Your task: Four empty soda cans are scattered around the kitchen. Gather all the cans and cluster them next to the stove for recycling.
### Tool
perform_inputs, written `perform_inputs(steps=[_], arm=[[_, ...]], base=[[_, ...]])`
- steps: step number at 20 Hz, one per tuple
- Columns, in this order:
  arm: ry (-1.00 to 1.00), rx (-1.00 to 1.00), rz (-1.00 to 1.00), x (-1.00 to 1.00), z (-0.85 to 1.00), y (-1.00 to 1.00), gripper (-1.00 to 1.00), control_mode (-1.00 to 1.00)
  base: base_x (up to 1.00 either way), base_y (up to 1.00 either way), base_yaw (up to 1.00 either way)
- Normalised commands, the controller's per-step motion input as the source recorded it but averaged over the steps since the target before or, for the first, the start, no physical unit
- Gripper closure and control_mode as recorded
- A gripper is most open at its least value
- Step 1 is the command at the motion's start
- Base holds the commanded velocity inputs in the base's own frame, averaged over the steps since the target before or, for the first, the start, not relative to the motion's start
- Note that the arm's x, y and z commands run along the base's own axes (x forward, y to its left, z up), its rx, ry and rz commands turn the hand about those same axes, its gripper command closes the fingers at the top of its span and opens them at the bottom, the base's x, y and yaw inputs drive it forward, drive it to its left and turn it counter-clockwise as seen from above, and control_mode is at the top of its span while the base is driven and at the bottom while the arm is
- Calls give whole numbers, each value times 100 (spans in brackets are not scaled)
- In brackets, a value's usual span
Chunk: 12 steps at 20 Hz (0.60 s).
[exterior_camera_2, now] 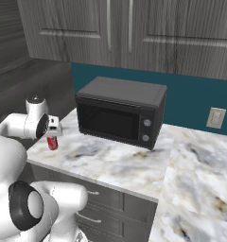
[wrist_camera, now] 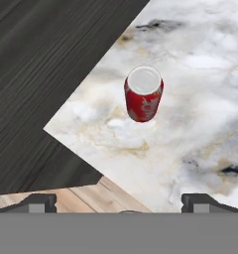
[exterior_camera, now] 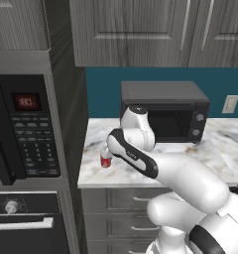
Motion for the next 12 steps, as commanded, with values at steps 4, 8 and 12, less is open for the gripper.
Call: perform_inputs(steps=[4, 8, 12], arm=[[0, -2, 0, 6, -4, 3, -100, -100], [0, 0, 0, 9, -4, 0, -100, -100], [0, 0, 0, 18, -7, 0, -100, -100]], base=[[0, 0, 0], [0, 0, 0], [0, 0, 0]])
